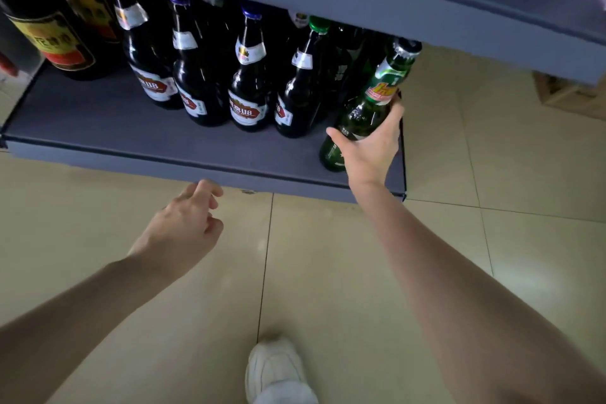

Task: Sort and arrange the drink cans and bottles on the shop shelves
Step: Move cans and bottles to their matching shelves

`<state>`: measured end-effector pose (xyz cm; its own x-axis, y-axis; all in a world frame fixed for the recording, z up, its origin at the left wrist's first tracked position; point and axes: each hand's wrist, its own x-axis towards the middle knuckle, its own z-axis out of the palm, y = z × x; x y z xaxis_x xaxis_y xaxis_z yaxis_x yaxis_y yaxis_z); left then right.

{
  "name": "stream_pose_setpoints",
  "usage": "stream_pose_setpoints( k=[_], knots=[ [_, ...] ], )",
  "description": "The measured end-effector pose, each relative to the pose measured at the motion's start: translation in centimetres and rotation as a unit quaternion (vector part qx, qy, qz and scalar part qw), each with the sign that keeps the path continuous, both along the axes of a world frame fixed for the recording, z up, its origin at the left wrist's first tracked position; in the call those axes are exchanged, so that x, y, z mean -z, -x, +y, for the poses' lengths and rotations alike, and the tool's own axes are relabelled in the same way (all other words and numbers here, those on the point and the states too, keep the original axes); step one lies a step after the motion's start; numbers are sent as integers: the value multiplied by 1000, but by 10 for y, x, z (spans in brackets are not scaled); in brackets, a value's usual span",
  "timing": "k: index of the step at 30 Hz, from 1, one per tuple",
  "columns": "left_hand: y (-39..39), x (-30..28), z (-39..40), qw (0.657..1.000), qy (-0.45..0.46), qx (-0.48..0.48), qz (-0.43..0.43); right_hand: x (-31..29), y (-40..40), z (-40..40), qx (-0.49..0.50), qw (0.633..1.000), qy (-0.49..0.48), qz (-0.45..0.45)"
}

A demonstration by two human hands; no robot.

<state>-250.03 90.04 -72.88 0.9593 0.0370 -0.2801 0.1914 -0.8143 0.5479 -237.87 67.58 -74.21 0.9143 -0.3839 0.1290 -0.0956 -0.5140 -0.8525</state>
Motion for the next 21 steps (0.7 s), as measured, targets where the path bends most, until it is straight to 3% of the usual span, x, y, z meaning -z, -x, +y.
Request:
stream_pose_setpoints(
  k=[4,11,21],
  knots=[
    [-1,7,2,1000,-6,-20,10,1,-14,12,-20,1000,9,-4],
    [8,-6,4,998,-50,48,0,-2,-11,11,-20,1000,8,8],
    [24,-61,26,994,-76,75,-24,-26,-4,8,-11,982,-45,182]
  ],
)
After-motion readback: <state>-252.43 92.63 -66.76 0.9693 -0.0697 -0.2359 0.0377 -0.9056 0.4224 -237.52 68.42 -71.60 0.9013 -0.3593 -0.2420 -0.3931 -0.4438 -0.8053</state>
